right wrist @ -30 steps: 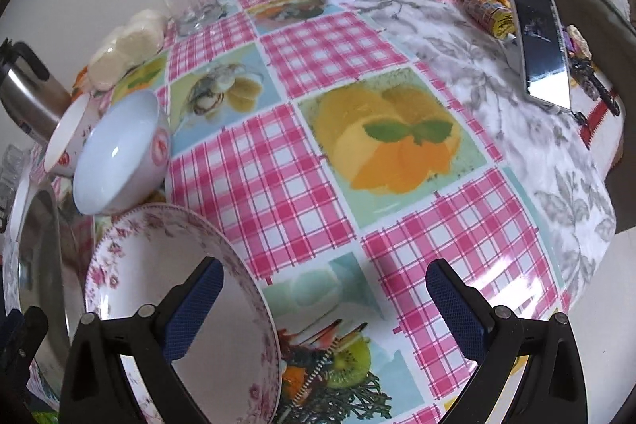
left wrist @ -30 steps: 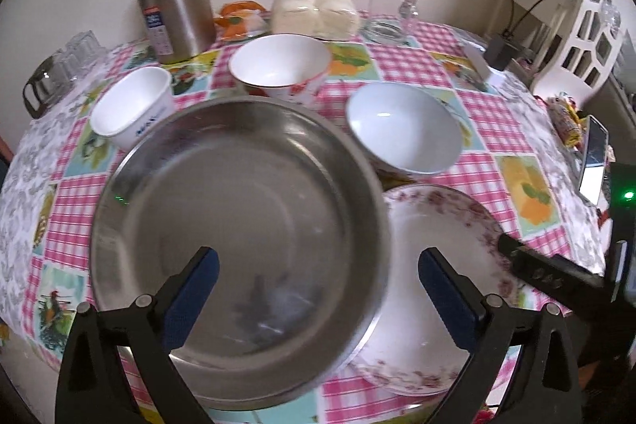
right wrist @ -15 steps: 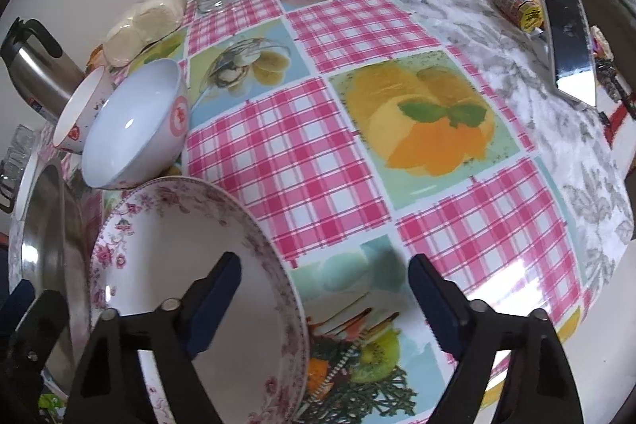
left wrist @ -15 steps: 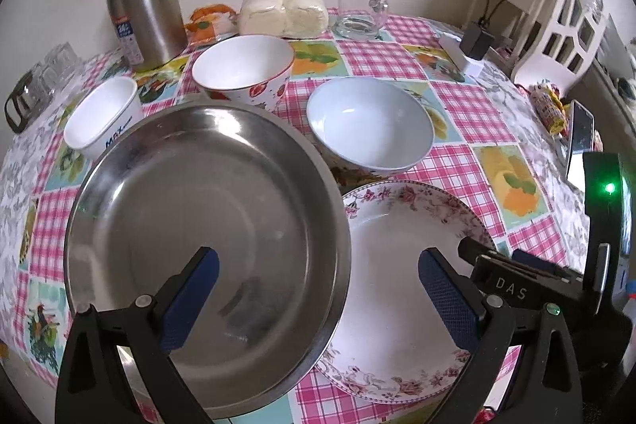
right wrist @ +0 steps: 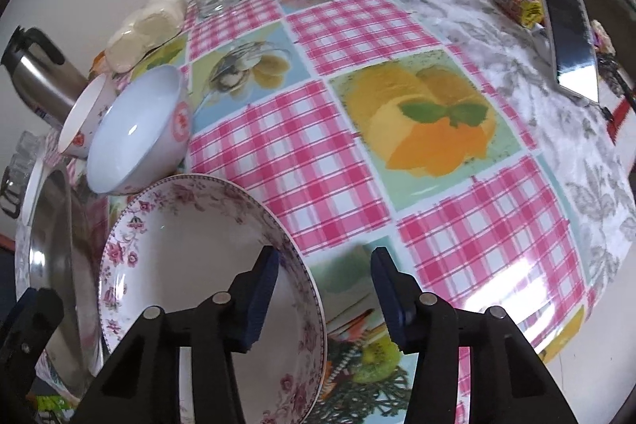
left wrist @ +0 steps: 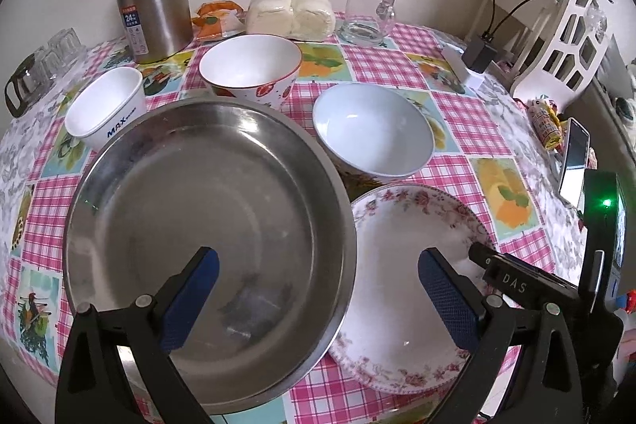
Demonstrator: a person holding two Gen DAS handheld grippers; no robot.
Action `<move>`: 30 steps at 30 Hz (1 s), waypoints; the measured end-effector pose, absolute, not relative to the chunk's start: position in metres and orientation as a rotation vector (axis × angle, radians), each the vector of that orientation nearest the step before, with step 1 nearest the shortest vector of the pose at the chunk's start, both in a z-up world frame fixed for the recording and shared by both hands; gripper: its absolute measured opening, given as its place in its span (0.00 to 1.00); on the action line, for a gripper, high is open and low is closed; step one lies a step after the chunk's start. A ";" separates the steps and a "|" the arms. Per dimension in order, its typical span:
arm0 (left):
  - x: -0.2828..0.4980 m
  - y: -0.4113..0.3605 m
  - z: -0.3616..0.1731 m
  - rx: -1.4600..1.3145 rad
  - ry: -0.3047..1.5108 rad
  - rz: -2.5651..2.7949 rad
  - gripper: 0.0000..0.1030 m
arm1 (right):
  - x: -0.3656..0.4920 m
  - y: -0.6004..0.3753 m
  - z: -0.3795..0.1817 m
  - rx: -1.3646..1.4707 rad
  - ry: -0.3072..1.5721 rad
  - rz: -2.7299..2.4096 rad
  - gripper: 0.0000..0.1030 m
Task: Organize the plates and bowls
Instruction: 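Move the left tool to the floral-rimmed plate rim and close on it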
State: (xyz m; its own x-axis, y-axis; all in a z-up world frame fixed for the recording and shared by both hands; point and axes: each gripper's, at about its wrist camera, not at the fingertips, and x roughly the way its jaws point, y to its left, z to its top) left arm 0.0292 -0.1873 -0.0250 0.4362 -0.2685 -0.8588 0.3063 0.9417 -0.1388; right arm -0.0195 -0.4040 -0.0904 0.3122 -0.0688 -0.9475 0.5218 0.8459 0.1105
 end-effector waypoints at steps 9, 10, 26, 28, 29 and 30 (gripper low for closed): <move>0.025 -0.201 -0.022 0.012 1.085 -0.448 0.82 | -0.035 -0.432 -0.089 0.500 1.171 -0.523 0.51; 0.024 -0.205 -0.021 0.013 1.090 -0.465 0.80 | -0.037 -0.435 -0.089 0.507 1.168 -0.534 0.51; 0.011 -0.253 -0.034 0.083 1.187 -0.573 0.53 | -0.047 -0.464 -0.089 0.561 1.134 -0.604 0.51; 0.010 -0.256 -0.042 0.093 1.215 -0.564 0.52 | -0.048 -0.466 -0.089 0.572 1.131 -0.605 0.51; 0.010 -0.257 -0.045 0.095 1.225 -0.564 0.50 | -0.048 -0.467 -0.090 0.577 1.131 -0.604 0.51; 0.010 -0.258 -0.048 0.100 1.234 -0.561 0.48 | -0.048 -0.467 -0.090 0.576 1.132 -0.604 0.51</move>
State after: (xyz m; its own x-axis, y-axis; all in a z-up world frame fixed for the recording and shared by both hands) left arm 0.0101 -0.2580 -0.0484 0.2144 -0.3508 -0.9116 0.4560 0.8613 -0.2242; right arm -0.0479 -0.4668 -0.0905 0.3045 -0.1478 -0.9410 0.6992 0.7056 0.1154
